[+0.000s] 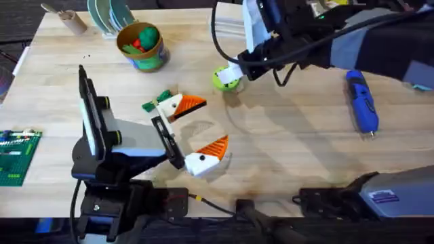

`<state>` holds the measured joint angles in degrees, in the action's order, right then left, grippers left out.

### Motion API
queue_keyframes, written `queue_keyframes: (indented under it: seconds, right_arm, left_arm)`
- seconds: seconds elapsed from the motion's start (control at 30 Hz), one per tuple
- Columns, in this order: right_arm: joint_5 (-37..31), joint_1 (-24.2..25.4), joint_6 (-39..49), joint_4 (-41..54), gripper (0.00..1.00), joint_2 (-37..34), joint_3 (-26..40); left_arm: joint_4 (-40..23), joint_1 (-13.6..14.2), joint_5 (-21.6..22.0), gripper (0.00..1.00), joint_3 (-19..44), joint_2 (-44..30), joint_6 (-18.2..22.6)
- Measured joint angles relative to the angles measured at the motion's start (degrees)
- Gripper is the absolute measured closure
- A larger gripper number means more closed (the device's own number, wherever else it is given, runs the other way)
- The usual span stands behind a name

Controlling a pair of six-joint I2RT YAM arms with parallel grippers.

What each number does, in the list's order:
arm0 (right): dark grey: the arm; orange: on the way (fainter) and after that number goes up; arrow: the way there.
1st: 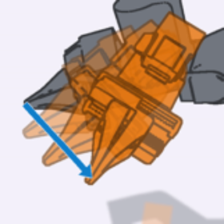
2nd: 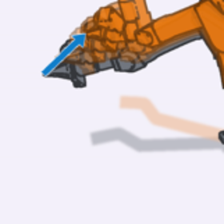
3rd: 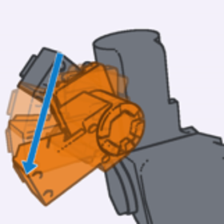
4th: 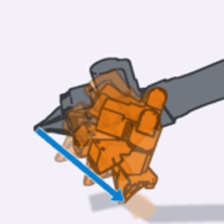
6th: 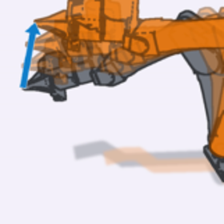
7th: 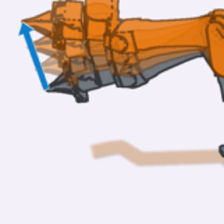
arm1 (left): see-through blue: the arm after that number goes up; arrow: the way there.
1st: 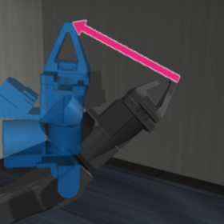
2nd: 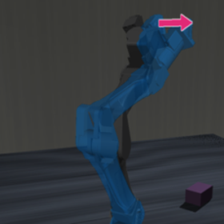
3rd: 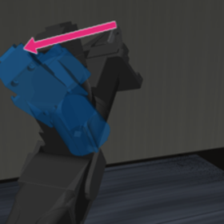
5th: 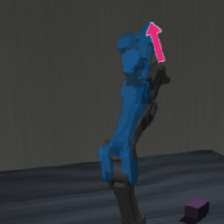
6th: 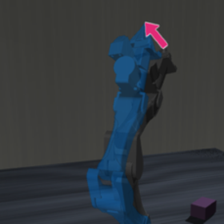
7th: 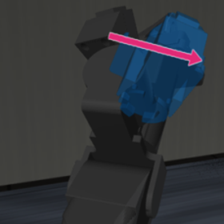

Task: Pick up the gripper from the table and insert it into the empty holder that is missing its gripper. Then pick up a screw, insert it into the mounting hole, and use the screwdriver to tighten it. Finally, clean up the table by picking up the vegetable and placing it into the bucket.

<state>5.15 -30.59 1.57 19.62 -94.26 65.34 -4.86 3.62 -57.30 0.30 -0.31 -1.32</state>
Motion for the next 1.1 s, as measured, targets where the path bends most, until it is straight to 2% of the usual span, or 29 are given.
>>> queue_keyframes:
  seconds: [0.17,0.37,0.6,1.1]
  right_arm:
    - [-0.28,-0.63,1.52,-0.07,0.065,-0.90,0.02]
    - [-0.68,-2.92,2.82,0.00,0.070,-3.55,0.02]
    - [-4.32,-5.95,4.50,0.12,0.077,-4.39,1.12]
    - [-6.45,-6.65,5.37,0.05,0.141,-6.34,1.75]
  left_arm:
    - [-0.02,0.00,-0.02,0.008,0.00,0.01,0.01]
    - [-0.02,0.00,-0.05,0.008,0.00,0.00,0.02]
    - [-0.02,0.00,-0.11,0.007,0.00,0.00,0.02]
    - [-0.04,0.00,-0.11,0.007,0.00,0.00,0.02]
